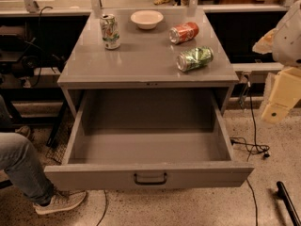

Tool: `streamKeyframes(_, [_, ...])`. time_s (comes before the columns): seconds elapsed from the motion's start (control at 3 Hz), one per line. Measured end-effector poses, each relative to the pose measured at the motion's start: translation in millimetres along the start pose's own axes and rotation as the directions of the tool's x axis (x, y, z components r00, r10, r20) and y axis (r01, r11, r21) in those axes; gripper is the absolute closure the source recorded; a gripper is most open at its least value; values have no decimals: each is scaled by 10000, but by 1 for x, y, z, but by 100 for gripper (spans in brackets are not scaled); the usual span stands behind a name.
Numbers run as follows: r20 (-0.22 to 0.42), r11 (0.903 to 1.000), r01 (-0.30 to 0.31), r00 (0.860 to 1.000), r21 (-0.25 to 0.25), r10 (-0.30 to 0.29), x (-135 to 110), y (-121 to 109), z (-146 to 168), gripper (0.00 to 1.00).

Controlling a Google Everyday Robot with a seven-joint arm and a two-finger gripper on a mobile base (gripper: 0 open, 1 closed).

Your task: Place green can into top drawer

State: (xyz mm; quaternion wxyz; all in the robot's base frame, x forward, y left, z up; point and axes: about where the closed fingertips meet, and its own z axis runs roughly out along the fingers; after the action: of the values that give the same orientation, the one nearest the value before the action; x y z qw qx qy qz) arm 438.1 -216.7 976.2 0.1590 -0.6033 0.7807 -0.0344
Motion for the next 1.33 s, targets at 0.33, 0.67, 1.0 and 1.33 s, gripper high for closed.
streamKeyframes(0.33, [0,10000,0,10000,0,0,0,0,0,0])
streamKeyframes(0.67, [445,9982,407,9981,444,-426,-7,-36,18,0])
streamKeyframes(1.0, [1081,9875,1184,9857,1037,-1296,-34,-99,55,0])
streamKeyframes(1.33, [1575,9773,1506,9721,1489,-1738,-75,-156,98,0])
